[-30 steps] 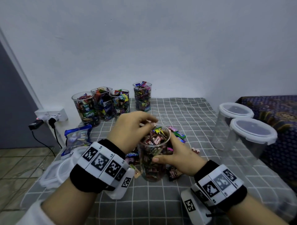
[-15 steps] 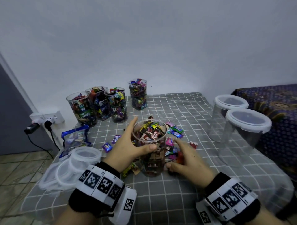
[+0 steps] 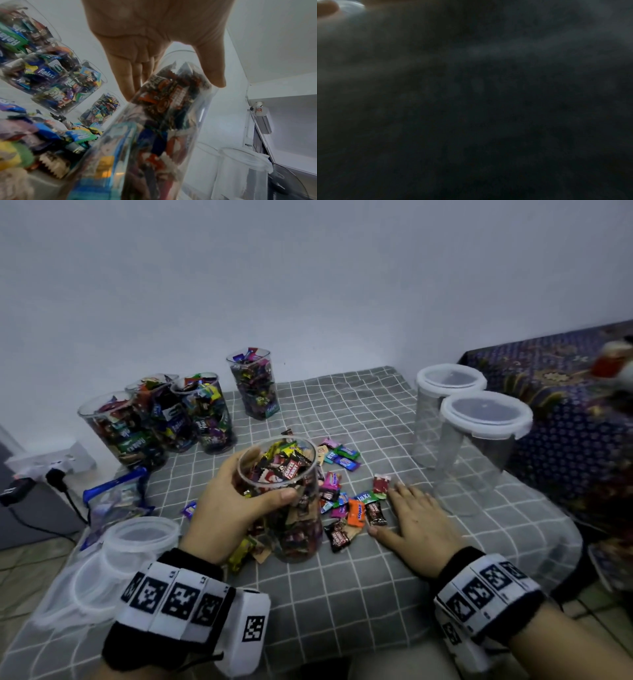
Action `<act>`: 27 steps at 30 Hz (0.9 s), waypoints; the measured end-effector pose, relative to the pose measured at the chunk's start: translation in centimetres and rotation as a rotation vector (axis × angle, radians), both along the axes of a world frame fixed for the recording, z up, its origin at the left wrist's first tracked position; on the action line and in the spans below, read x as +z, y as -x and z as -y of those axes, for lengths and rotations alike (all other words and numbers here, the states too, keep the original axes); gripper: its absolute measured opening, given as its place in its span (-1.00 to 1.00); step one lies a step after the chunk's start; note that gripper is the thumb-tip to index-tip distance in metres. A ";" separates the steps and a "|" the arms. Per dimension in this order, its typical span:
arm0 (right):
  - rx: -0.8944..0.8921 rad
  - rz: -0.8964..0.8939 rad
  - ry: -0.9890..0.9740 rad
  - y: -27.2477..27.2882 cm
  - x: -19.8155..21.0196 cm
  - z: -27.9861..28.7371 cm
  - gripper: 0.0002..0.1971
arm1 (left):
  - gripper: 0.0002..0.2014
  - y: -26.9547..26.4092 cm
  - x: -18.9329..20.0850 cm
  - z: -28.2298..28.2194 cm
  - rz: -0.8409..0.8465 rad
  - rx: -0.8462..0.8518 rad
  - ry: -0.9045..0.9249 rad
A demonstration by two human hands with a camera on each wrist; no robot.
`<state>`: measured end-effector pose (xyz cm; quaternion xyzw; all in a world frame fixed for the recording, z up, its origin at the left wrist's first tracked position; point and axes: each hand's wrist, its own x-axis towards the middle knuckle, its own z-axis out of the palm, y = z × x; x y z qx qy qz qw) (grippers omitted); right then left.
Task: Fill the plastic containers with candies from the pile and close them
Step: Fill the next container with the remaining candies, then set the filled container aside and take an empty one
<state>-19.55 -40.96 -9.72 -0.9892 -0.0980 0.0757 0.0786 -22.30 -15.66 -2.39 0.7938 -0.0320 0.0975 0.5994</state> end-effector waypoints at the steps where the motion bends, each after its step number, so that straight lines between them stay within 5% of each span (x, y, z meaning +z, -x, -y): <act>1: 0.002 0.000 0.002 0.0 0.0 0.0 0.51 | -0.07 -0.1 0.2 0.1 0.004 -0.002 -0.001; 5: 0.009 0.030 -0.012 0.3 -0.1 0.0 0.20 | -0.19 -0.9 1.5 0.9 0.052 -0.034 -0.003; 10: 0.011 0.036 -0.016 0.3 -0.3 0.0 0.07 | -0.41 -3.4 4.6 2.2 0.146 -0.015 0.003; 14: 0.008 0.048 -0.025 0.3 -0.4 0.1 -0.01 | -0.26 -7.6 6.1 3.7 0.189 -0.013 0.011; 27: -0.014 0.039 -0.098 0.5 -0.2 0.1 -0.16 | -0.23 -21.9 3.7 5.9 0.109 0.283 -0.186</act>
